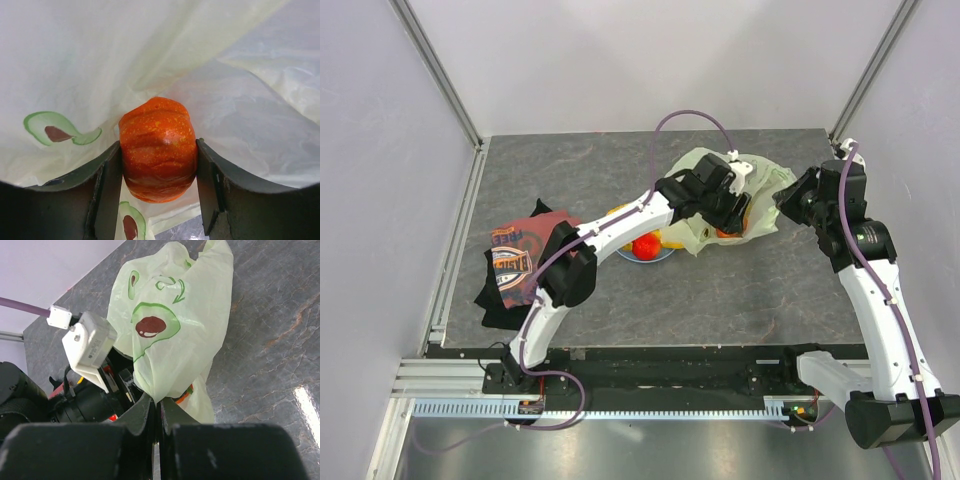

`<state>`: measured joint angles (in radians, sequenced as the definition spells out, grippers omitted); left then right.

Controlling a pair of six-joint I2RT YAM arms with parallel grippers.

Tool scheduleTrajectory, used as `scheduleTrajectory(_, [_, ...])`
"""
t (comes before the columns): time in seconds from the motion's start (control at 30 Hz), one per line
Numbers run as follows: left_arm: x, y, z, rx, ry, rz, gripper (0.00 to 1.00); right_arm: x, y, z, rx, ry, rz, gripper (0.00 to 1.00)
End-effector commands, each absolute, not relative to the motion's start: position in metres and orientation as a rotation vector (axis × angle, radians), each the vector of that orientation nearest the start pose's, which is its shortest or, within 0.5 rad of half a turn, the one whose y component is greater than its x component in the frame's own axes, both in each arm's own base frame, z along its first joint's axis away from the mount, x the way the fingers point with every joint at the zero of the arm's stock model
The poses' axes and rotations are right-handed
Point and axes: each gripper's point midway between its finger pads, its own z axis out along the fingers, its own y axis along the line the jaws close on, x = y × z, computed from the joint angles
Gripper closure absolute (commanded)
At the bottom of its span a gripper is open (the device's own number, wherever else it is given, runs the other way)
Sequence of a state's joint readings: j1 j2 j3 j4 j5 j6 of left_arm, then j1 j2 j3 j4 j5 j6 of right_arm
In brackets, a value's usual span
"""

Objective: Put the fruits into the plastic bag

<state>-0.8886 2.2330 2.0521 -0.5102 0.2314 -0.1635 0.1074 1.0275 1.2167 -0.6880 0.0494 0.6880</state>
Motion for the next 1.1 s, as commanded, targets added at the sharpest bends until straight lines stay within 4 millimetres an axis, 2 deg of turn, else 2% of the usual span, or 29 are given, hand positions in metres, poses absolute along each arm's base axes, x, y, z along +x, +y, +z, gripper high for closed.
scheduleTrajectory(0.0, [0.327,-0.508,0.158,1.086,2.067,-0.823,0.53,0.319,0.054,0.304,0.625,1.972,0.463,0.94])
scheduleTrajectory(0.07, [0.315,-0.513,0.151,1.135,2.065,-0.863,0.53,0.32,0.054,0.303,0.625,1.974,0.463,0.94])
scheduleTrajectory(0.17, [0.307,-0.51,0.129,1.182,2.097,-0.841,0.52,0.321,0.054,0.303,0.622,1.975,0.462,0.94])
scheduleTrajectory(0.3, [0.31,-0.5,0.107,1.194,2.151,-0.762,0.49,0.32,0.054,0.301,0.627,1.981,0.458,0.94])
scheduleTrajectory(0.5, [0.318,-0.492,0.096,1.168,2.184,-0.674,0.4,0.321,0.053,0.3,0.632,1.979,0.456,0.94])
scheduleTrajectory(0.73, [0.321,-0.496,0.109,1.158,2.156,-0.687,0.21,0.319,0.052,0.3,0.637,1.974,0.45,0.94])
scheduleTrajectory(0.93, [0.322,-0.499,0.122,1.143,2.135,-0.705,0.13,0.32,0.05,0.301,0.642,1.969,0.438,0.94])
scheduleTrajectory(1.07, [0.324,-0.504,0.151,1.124,2.079,-0.738,0.12,0.32,0.048,0.301,0.648,1.963,0.426,0.93])
